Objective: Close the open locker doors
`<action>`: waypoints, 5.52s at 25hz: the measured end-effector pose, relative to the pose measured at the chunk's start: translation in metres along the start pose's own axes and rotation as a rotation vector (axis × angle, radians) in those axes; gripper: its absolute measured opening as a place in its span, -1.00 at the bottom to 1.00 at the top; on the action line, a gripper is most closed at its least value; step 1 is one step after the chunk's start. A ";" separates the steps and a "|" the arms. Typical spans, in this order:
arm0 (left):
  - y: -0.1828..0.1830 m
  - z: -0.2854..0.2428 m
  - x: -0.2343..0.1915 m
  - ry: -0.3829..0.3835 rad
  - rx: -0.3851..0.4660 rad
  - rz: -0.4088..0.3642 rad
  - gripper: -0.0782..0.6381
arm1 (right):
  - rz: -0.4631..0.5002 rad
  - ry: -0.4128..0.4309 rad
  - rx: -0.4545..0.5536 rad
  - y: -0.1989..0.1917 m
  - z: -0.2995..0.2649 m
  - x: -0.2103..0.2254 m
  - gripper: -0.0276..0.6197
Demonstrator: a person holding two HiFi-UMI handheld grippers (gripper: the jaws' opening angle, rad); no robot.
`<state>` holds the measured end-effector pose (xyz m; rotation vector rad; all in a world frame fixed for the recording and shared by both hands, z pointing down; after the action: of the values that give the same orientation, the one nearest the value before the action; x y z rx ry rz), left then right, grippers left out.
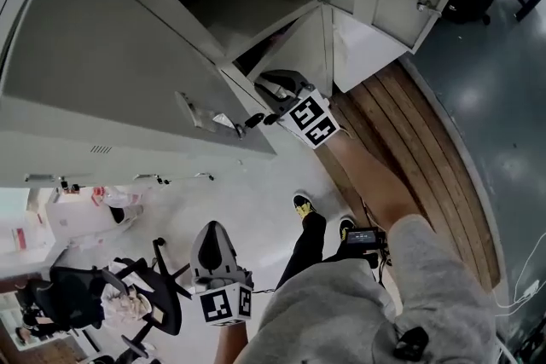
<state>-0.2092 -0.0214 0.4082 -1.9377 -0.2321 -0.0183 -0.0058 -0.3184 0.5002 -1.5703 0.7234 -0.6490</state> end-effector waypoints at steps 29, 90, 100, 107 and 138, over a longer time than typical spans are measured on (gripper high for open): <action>0.056 -0.085 0.132 -0.200 0.154 -0.170 -0.75 | 0.028 -0.116 0.031 -0.017 -0.064 0.026 -0.76; 0.032 0.111 0.138 -0.042 0.251 -0.002 -0.75 | -0.011 -0.251 0.101 0.102 0.371 -0.128 -0.76; 0.030 0.114 0.115 0.022 0.232 0.011 -0.75 | -0.005 -0.112 0.113 0.109 0.323 -0.133 -0.76; 0.024 0.115 0.087 0.088 0.212 0.034 -0.75 | -0.011 -0.009 0.134 0.127 0.270 -0.138 -0.74; 0.018 0.083 0.007 0.168 0.156 0.067 -0.75 | 0.088 0.091 0.131 0.155 0.132 -0.151 -0.66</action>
<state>-0.2071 0.0499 0.3622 -1.7770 -0.0550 -0.1148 -0.0164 -0.1303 0.3302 -1.3887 0.7974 -0.6923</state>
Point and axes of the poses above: the fingertips, and each gripper's own axes: z backward along the fingers, x to its right, y out of its top, the point moved 9 cm from there along z, backward along the fingers, and after that the axes turned 3 degrees about y, right-handed, at the moved point
